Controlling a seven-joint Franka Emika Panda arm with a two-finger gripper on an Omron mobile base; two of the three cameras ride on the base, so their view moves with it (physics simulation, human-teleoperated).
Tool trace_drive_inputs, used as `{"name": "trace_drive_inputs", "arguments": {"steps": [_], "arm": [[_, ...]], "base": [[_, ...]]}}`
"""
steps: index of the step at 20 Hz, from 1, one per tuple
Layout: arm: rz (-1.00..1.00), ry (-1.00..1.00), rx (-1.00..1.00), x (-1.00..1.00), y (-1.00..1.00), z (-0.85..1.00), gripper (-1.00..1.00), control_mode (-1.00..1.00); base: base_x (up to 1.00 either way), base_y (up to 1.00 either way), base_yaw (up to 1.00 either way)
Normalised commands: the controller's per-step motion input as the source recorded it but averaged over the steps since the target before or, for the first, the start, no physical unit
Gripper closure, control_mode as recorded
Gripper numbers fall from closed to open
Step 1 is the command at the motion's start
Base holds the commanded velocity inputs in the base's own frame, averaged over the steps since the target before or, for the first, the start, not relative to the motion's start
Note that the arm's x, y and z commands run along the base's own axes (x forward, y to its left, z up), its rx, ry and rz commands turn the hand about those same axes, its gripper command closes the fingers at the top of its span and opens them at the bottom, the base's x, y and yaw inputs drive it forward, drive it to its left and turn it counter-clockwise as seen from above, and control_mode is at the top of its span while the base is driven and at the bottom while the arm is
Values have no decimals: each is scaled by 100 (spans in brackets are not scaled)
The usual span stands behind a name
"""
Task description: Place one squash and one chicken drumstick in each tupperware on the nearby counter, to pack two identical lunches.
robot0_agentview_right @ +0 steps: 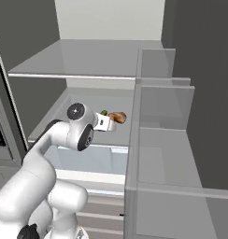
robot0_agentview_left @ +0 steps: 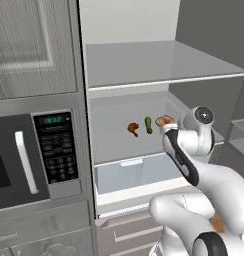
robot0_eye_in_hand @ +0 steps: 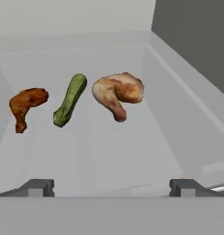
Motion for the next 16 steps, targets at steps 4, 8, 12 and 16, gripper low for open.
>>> {"name": "trace_drive_inputs", "arguments": {"steps": [4, 8, 12, 16], "arm": [[0, 0, 1, 28, 0, -22, -100, -100], [0, 0, 0, 28, -4, -22, -100, -100], [0, 0, 0, 29, -10, -18, -100, -100], [0, 0, 0, 28, -13, -4, -100, -100]], "base": [[0, 0, 0], [0, 0, 0], [0, 0, 0], [0, 0, 0]]}}
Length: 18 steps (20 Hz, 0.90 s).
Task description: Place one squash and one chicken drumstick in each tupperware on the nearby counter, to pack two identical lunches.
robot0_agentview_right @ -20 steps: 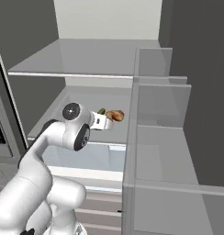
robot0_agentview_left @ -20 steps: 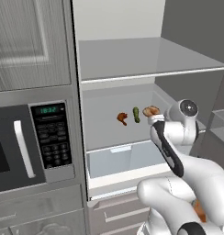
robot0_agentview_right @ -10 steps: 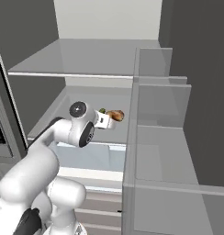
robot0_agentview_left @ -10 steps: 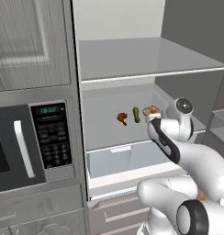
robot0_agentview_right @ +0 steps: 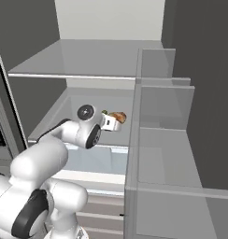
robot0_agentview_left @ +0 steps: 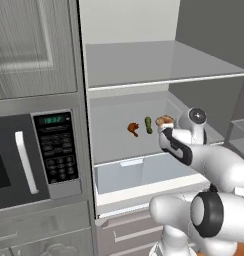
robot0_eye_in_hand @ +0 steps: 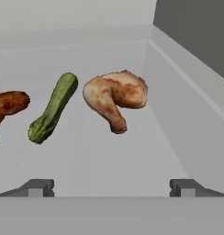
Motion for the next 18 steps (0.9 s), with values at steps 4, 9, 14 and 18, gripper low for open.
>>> {"name": "trace_drive_inputs", "arguments": {"steps": [4, 9, 14, 18], "arm": [[-1, 4, 0, 24, -8, 0, -100, -100], [-2, 11, 0, 23, -2, -1, -100, -100], [0, 1, 0, 26, 0, -13, -100, -100], [0, 0, 0, 27, 0, -35, -100, -100]], "base": [[0, 0, 0], [0, 0, 0], [0, 0, 0], [0, 0, 0]]}}
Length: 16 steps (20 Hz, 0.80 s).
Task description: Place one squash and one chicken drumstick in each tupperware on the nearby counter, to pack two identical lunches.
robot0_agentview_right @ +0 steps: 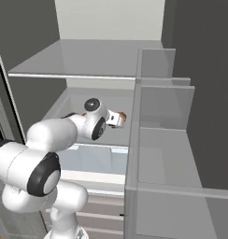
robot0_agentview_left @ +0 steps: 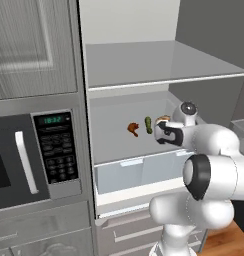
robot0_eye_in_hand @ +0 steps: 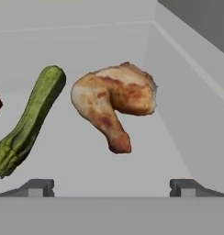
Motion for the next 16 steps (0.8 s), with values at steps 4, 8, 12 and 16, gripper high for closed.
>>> {"name": "trace_drive_inputs", "arguments": {"steps": [4, 8, 12, 16], "arm": [[0, 0, 0, 26, -4, -37, -100, -100], [0, 0, 0, 26, -18, -4, -100, -100], [0, 0, 0, 31, -21, 0, -100, -100], [0, 0, 0, 32, -13, -5, -100, -100]], "base": [[0, 0, 0], [0, 0, 0], [0, 0, 0], [0, 0, 0]]}}
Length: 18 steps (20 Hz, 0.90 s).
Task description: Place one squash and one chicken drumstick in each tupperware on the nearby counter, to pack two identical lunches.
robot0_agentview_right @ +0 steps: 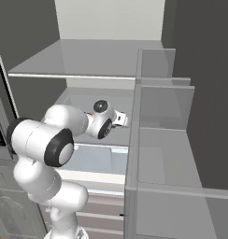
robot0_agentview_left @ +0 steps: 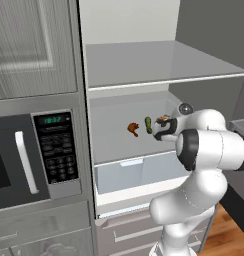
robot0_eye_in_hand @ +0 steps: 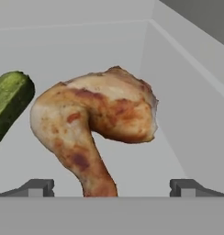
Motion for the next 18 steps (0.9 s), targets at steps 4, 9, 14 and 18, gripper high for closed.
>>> {"name": "trace_drive_inputs", "arguments": {"steps": [4, 9, 14, 18], "arm": [[0, 0, 0, 28, -2, -29, -100, -100], [0, 0, 0, 8, 0, -43, -100, -100], [0, 0, 0, 1, 0, -40, -100, -100], [-2, 2, 0, -1, 2, -55, 100, -100]], "base": [[0, 0, 0], [0, 0, 0], [0, 0, 0], [0, 0, 0]]}}
